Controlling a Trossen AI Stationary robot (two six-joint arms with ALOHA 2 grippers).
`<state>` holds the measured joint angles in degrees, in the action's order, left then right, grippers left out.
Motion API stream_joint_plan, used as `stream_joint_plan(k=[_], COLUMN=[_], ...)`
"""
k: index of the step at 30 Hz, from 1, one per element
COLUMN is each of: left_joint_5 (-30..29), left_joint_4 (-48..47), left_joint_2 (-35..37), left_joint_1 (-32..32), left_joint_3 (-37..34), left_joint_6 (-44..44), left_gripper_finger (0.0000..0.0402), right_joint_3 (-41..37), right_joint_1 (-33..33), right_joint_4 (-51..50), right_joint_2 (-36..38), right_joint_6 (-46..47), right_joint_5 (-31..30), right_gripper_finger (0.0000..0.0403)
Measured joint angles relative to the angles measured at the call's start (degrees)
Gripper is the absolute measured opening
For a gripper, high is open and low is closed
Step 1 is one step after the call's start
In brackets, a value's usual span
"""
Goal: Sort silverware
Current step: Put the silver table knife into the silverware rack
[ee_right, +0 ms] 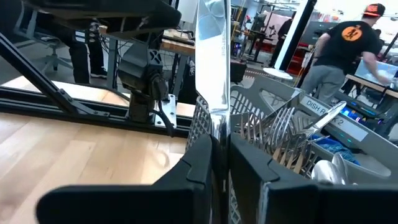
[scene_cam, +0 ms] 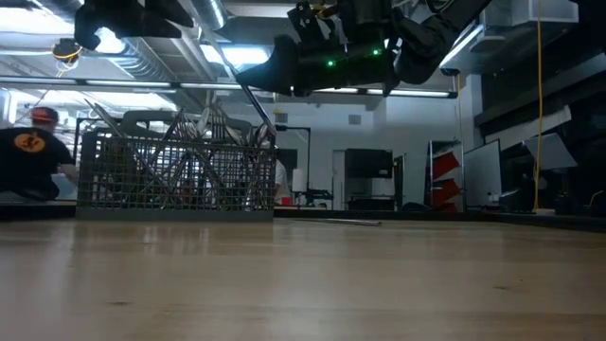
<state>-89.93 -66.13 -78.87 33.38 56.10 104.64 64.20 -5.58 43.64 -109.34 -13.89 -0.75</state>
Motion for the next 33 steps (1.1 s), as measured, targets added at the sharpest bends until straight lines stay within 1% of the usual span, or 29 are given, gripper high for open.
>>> stream_joint_plan(k=[10,17,28,33], left_joint_5=[-0.1,-0.1,-0.1,-0.1], left_joint_4=[6.7,9.9,11.7,11.8], left_joint_2=[0.0,0.0,0.0,0.0], left_joint_1=[-0.2,-0.3,-5.3,-6.6], left_joint_3=[0.0,0.0,0.0,0.0], left_joint_6=[-4.2,-5.3,-7.0,-7.2], left_gripper_finger=[0.0114,0.0114,0.0114,0.0114], right_joint_3=[0.0,0.0,0.0,0.0], right_joint_1=[0.0,0.0,0.0,0.0], right_joint_4=[0.0,0.0,0.0,-0.1], right_joint_2=[0.0,0.0,0.0,0.0], right_joint_6=[-1.6,-1.6,-1.6,-1.6], right_joint_5=[-0.1,0.0,0.3,0.3], right_gripper_finger=[0.0046,0.0046,0.0046,0.0046])
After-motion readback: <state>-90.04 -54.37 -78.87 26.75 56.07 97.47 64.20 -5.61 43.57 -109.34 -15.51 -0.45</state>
